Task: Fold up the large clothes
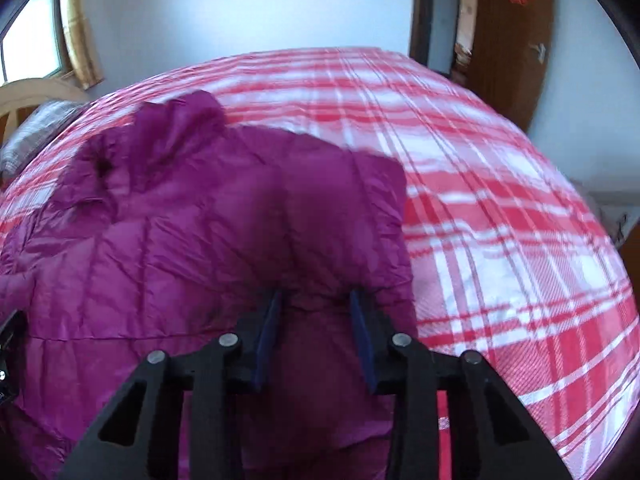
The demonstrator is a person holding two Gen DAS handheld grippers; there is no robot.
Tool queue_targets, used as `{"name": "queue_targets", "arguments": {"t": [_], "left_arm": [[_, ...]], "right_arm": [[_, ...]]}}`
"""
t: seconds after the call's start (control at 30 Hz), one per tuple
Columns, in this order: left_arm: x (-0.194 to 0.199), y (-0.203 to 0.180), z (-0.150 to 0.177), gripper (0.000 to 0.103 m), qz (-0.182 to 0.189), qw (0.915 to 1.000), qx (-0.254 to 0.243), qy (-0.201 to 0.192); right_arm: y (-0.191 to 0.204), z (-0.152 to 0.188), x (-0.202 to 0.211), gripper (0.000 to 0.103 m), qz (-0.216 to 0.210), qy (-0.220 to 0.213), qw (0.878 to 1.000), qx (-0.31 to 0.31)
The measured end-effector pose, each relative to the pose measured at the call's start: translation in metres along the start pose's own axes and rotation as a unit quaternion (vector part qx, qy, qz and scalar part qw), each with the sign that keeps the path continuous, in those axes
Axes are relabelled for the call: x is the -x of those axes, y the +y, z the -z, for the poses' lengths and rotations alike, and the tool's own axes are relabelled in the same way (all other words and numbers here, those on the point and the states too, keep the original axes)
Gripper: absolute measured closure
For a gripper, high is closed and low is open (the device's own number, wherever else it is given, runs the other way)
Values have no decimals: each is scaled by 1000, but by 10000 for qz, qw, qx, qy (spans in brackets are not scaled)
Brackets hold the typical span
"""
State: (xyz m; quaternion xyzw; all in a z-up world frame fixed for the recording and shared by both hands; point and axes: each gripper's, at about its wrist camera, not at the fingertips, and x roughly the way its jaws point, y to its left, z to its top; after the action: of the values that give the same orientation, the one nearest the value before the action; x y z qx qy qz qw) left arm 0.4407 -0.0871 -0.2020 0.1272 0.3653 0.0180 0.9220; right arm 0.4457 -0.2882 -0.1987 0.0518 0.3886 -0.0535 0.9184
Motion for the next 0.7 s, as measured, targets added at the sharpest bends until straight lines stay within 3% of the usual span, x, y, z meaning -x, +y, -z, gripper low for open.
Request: {"name": "queue_targets", "arguments": {"t": [0.13, 0.27, 0.4, 0.47, 0.6, 0.7], "left_arm": [[-12, -8, 5, 1, -16, 9997, -169, 154], [-17, -2, 8, 1, 170, 9996, 67, 223], [-24, 5, 10, 1, 415, 9978, 352, 384], [-27, 10, 10, 1, 589, 9958, 526, 459], [-28, 12, 11, 1, 721, 9942, 642, 478], [-27, 14, 13, 1, 766, 9935, 705, 467]], "right_arm": [[-12, 3, 5, 67, 0, -23, 10000, -27], [-16, 3, 19, 67, -20, -58, 9999, -84], [-27, -9, 64, 67, -185, -1019, 9939, -382], [-21, -22, 70, 64, 17, -1198, 9925, -247], [-10, -44, 33, 67, 201, -858, 9961, -40], [-17, -47, 0, 68, 126, -396, 9987, -297]]}}
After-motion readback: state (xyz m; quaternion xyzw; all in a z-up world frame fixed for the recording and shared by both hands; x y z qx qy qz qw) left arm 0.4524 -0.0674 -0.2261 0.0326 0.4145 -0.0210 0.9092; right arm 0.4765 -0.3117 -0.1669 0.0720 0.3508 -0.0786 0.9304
